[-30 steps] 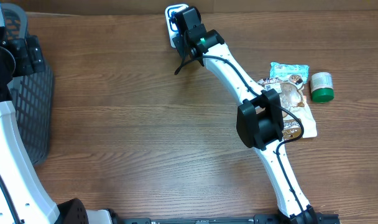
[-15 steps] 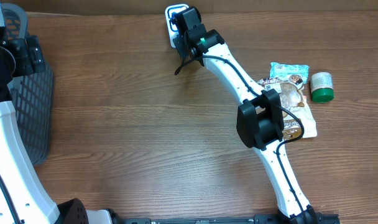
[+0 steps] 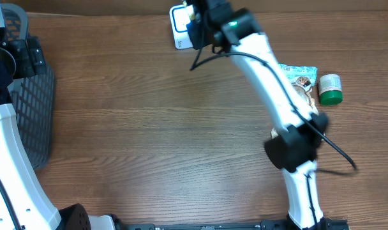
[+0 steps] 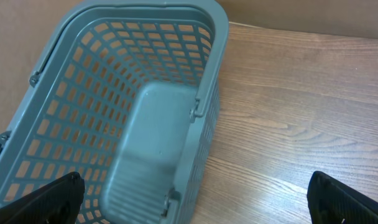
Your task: Scan the item barcode
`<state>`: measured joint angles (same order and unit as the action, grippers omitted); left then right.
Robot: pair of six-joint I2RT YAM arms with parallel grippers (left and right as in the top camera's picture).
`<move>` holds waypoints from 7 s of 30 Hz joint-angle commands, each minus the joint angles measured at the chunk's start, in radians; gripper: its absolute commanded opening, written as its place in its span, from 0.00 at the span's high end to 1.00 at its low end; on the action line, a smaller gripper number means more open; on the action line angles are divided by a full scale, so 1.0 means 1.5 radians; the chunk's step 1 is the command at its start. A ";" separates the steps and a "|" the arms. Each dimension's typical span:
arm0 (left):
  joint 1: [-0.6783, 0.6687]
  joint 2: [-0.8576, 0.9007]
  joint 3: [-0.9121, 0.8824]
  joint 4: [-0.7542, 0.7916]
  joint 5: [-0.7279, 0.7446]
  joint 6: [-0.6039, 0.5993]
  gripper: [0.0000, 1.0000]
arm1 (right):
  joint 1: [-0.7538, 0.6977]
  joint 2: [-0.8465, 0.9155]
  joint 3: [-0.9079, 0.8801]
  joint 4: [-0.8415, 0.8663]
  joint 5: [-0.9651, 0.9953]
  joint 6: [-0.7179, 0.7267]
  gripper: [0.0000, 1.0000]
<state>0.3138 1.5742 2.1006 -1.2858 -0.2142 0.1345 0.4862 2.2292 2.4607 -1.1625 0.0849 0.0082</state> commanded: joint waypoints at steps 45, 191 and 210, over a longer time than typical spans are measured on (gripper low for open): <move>-0.006 0.005 0.003 0.002 -0.001 0.008 0.00 | -0.296 -0.267 -0.283 -0.354 -0.110 0.136 0.00; -0.106 -0.868 -0.961 0.487 0.170 -0.015 0.00 | -0.247 -1.484 -1.635 0.727 -0.137 -0.144 0.00; -0.150 -1.047 -1.362 0.773 0.231 -0.016 0.00 | -0.247 -1.484 -1.635 0.727 -0.137 -0.144 0.00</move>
<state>0.0929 0.0166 0.0933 -0.1326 0.1169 0.1265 0.1184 0.0128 0.0185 -0.0776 -0.1261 -0.2134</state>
